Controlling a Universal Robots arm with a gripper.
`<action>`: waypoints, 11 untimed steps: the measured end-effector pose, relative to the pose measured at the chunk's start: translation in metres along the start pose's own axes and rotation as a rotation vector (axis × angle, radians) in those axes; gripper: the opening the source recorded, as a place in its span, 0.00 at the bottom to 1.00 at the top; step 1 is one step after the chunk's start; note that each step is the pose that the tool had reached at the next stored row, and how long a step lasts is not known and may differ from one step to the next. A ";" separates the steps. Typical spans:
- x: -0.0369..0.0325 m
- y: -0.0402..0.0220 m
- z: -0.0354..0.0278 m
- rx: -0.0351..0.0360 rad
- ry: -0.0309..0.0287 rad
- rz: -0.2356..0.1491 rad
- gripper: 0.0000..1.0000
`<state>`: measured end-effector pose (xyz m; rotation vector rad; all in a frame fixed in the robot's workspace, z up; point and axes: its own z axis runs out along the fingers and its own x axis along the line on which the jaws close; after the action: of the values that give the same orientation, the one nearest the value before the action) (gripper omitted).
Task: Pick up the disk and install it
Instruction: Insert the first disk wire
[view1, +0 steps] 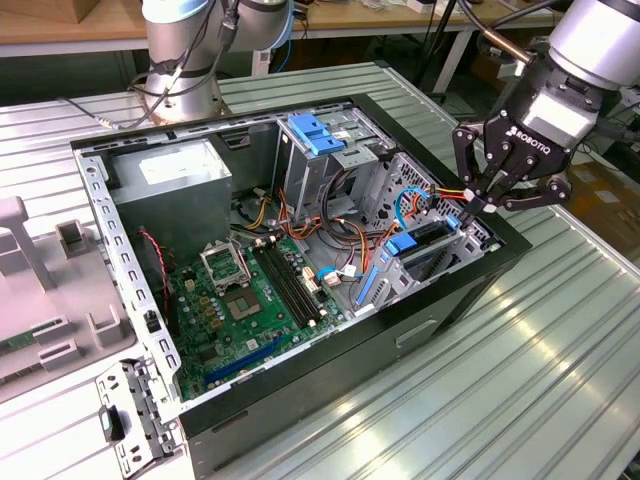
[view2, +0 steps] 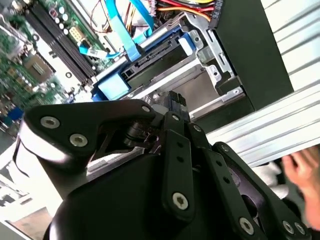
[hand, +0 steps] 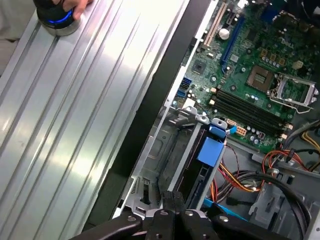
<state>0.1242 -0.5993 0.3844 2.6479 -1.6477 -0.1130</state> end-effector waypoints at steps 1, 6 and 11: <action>0.0000 0.0000 0.0000 -0.0018 0.0021 -0.038 0.11; 0.0000 0.0000 0.0000 -0.0065 0.0073 -0.128 0.11; 0.0000 0.0000 0.0000 -0.0119 0.0132 -0.235 0.11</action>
<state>0.1242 -0.5993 0.3844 2.8159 -1.3215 -0.1081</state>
